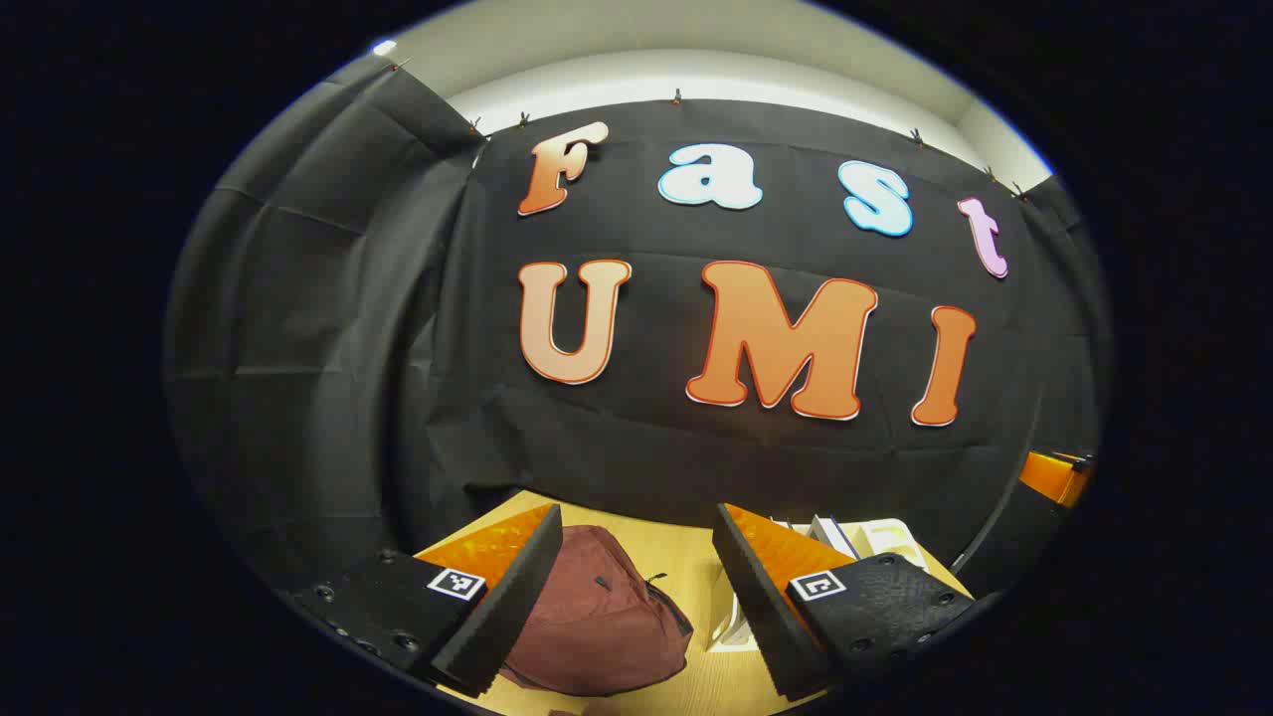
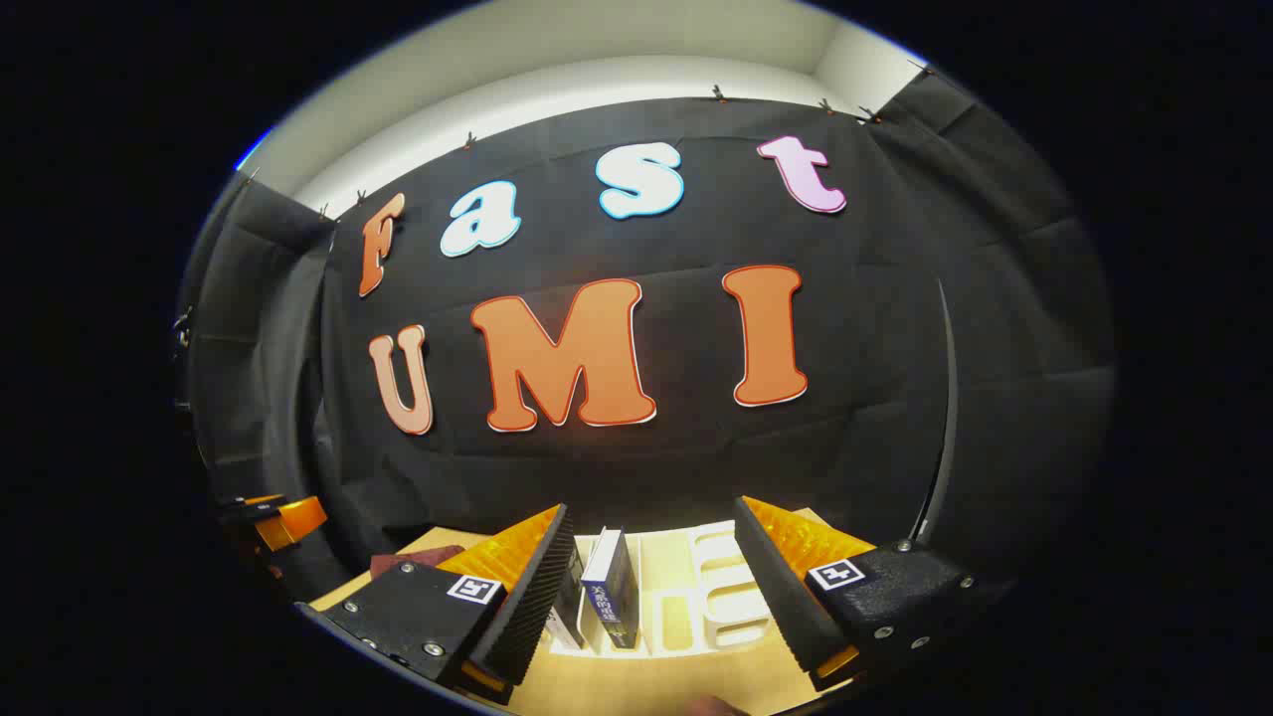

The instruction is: Open the schoolbag, grab two books from the bookshelf and put them into the schoolbag.

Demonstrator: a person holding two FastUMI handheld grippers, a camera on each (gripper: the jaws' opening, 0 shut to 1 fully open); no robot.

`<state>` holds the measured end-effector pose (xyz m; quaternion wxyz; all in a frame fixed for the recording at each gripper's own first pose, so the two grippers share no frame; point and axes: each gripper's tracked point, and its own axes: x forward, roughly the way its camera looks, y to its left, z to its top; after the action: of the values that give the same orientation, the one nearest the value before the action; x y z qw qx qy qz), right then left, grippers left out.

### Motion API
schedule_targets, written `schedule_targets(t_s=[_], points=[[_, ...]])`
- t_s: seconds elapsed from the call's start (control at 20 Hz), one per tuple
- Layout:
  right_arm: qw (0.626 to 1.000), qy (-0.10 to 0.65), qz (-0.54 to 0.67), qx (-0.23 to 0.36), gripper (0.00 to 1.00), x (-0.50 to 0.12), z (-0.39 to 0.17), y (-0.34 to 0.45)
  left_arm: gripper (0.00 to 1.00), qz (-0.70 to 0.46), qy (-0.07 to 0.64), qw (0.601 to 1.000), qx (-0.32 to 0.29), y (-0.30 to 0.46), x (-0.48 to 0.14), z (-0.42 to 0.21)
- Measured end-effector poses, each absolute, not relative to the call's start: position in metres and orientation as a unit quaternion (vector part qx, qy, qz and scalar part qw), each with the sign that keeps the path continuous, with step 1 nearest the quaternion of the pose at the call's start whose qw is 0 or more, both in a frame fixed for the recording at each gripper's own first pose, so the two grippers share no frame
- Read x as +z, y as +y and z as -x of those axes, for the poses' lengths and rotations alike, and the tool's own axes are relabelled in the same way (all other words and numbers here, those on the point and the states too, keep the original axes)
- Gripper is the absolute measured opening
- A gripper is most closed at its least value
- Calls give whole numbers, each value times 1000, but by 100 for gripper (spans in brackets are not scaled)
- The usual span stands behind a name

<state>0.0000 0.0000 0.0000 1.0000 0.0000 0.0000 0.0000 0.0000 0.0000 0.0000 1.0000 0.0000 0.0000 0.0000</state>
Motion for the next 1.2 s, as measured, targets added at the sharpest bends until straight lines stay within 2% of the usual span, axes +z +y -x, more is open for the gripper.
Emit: schedule_targets(t_s=[0.25, 0.35, 0.4, 0.45, 0.6, 0.65, 0.9, 1.05, 1.1, 1.2], points=[[999, 29, -13, 30, 100, -17, -13, -13, 95, -24, -2, 1000, 20, -20, -1, 9], [999, 33, -14, 18, 96, -17, -11, -15, 95, -37, -11, 999, 8, -26, 5, 8], [999, 28, -11, 12, 100, -16, -10, -13, 95, -37, -15, 999, -2, -29, 7, 7], [1000, 22, -5, 4, 96, -14, -9, -10, 95, -34, -17, 999, -17, -32, 7, 1], [999, 5, 7, -34, 96, -11, -3, 1, 95, -25, -1, 998, -64, -31, 1, -20], [999, 2, 3, -47, 100, -12, -2, 7, 95, -31, 4, 997, -75, -25, 1, -27], [996, -7, -16, -93, 96, -25, 7, 31, 95, -81, -7, 991, -104, 4, 11, -56], [996, -3, -5, -87, 100, -28, 6, 43, 95, -80, -15, 991, -107, 3, 12, -64], [997, 2, 2, -80, 96, -26, 4, 45, 95, -72, -12, 992, -104, 3, 10, -63], [999, 1, 0, -41, 96, -18, 0, 54, 95, -48, -10, 995, -88, 8, 3, -56]])
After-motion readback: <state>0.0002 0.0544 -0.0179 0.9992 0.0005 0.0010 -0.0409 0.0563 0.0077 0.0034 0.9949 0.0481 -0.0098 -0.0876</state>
